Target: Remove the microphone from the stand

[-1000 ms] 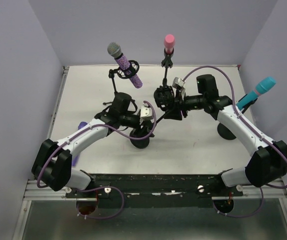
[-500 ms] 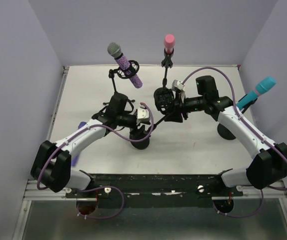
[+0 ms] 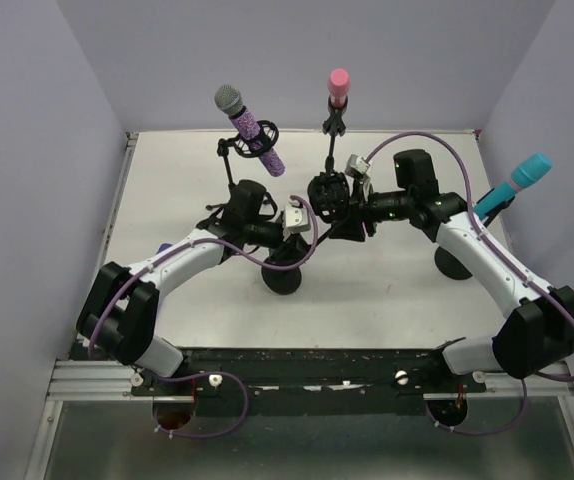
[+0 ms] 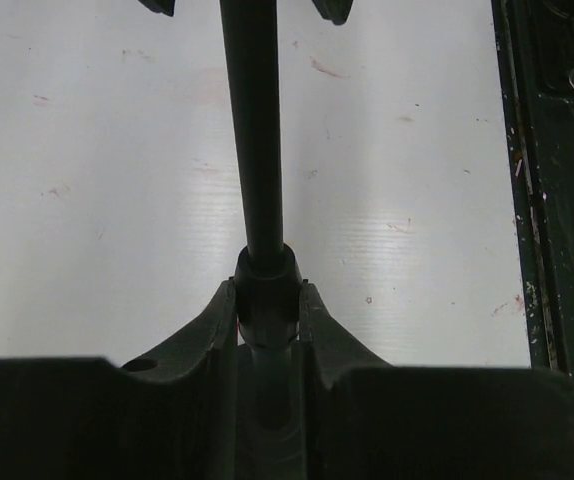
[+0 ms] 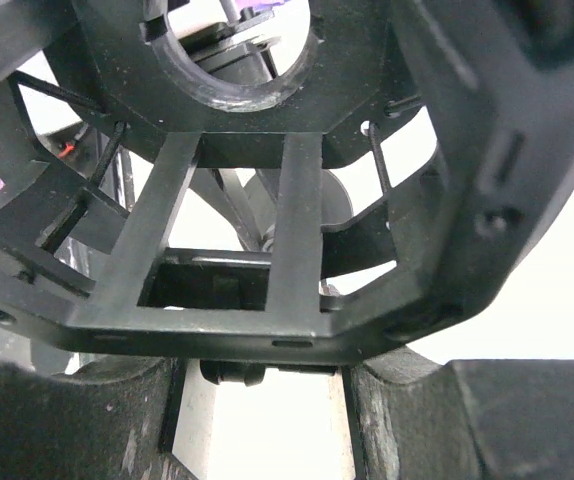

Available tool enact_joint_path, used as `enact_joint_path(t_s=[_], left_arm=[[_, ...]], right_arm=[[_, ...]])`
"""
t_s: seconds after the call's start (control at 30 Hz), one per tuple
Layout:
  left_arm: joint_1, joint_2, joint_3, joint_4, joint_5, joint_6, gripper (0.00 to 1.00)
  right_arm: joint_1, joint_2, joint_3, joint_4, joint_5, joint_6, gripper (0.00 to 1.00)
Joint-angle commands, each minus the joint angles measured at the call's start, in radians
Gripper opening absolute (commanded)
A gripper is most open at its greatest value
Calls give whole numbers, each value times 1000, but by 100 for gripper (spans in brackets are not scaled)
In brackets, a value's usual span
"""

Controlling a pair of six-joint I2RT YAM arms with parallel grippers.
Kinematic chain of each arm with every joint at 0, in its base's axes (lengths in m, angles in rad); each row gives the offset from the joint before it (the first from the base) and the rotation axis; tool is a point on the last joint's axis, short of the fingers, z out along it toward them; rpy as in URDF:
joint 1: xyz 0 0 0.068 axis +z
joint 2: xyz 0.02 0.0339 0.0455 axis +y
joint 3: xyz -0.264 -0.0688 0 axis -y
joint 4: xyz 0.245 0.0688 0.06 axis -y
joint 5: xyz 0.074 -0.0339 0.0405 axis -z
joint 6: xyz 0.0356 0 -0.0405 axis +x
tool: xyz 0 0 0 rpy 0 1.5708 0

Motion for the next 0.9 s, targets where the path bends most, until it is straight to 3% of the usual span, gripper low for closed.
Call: enact_joint_path(t_s=[0.0,0.1,0.17,0.23,0.33,0.43,0.53,0.6,0.77,0.87], left_arm=[[-39,-17,-1,36,37,-8,1],[-121,-77,-56,161,-136,-65,0],[-197,-144,-162,359,-431,-115,0],[-288,-178,-262,566,-865,-117,0],[-311,-131,-219,544,-1018,-192,0],[-307,-120,-210,530,-1020,-255,1],[-302,-141,-205,475,-854,-260,48],[-297,-161,-193,407,-742,-248,64],[-267,-207,-162,206,-496,-202,74],[-247,-238,-170,144,-447,-189,77]], right_arm=[[9,-5,23,64,25,135,1],[8,12,40,90,107,279,1],[6,41,66,92,264,493,1],[3,78,109,37,431,687,1],[5,99,141,4,442,757,1],[5,116,169,-14,467,731,1],[5,104,172,4,493,679,1],[5,89,173,10,498,622,1],[3,44,198,-49,605,502,1],[3,6,181,-51,529,406,1]])
